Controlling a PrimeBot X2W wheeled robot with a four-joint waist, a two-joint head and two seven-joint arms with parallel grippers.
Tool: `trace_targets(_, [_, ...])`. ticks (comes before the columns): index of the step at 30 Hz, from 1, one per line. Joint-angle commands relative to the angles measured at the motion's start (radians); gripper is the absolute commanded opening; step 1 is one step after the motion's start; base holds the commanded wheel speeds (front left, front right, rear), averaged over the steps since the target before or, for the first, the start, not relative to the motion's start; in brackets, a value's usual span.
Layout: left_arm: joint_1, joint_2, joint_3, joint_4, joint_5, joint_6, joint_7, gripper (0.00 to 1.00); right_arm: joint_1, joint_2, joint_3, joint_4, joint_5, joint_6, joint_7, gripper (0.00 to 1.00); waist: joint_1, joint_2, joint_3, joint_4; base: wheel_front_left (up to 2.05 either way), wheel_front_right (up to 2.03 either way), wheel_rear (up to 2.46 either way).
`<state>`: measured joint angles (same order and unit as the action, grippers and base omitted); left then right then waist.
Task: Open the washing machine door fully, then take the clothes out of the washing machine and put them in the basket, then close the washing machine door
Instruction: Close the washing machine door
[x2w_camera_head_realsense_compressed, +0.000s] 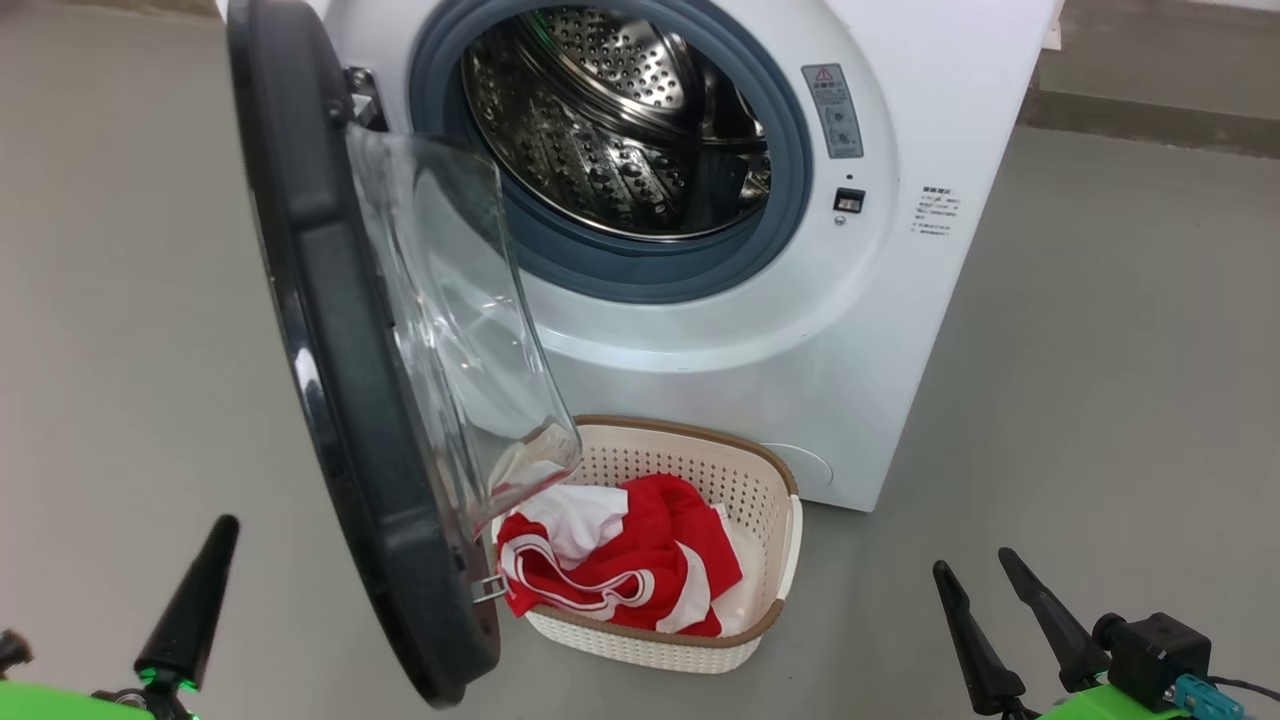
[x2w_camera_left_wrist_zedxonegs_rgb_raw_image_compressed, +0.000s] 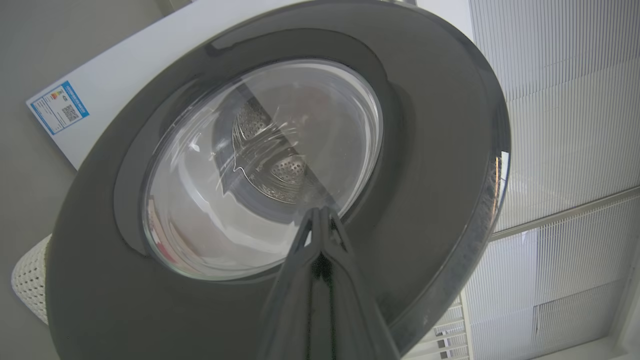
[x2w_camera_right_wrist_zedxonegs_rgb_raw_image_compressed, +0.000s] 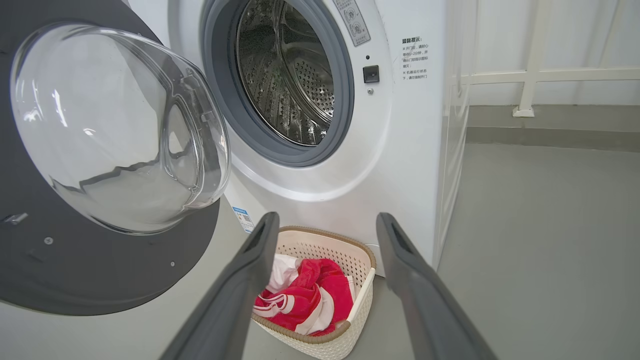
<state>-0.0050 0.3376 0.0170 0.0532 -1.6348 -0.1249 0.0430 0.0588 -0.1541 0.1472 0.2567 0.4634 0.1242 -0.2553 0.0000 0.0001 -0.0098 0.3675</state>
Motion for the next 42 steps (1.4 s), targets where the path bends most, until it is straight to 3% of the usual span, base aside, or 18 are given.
trace_targets(1, [-0.035, 0.038, 0.038, -0.043, -0.019, -0.006, 0.040, 0.00, -0.031, -0.013, 0.020, -0.024, -0.006, 0.007, -0.006, 1.00, 0.0000, -0.0001, 0.009, -0.009, 0.00, 0.00, 0.00])
trace_targets(10, [-0.016, 0.010, 0.068, -0.106, -0.076, -0.006, 0.278, 0.00, -0.041, -0.016, 0.014, -0.027, -0.007, 0.007, -0.006, 1.00, 0.0000, -0.0001, 0.030, -0.031, 0.00, 0.00, 0.00])
trace_targets(22, [-0.055, -0.071, 0.086, -0.132, -0.009, -0.006, 0.401, 0.00, -0.063, -0.021, 0.010, -0.032, -0.007, 0.007, -0.006, 1.00, 0.0000, -0.0001, 0.062, -0.064, 0.00, 0.00, 0.00])
trace_targets(32, [-0.154, -0.133, 0.013, -0.131, 0.082, -0.006, 0.404, 0.00, -0.089, -0.017, 0.000, -0.037, -0.006, 0.007, -0.006, 1.00, 0.0000, -0.0001, 0.103, -0.113, 0.00, 0.00, 0.00])
trace_targets(42, [-0.319, -0.175, -0.088, -0.057, 0.146, -0.006, 0.302, 0.00, -0.132, -0.012, -0.009, -0.046, -0.007, 0.007, -0.006, 1.00, 0.0000, -0.0001, 0.170, -0.185, 0.00, 0.00, 0.00])
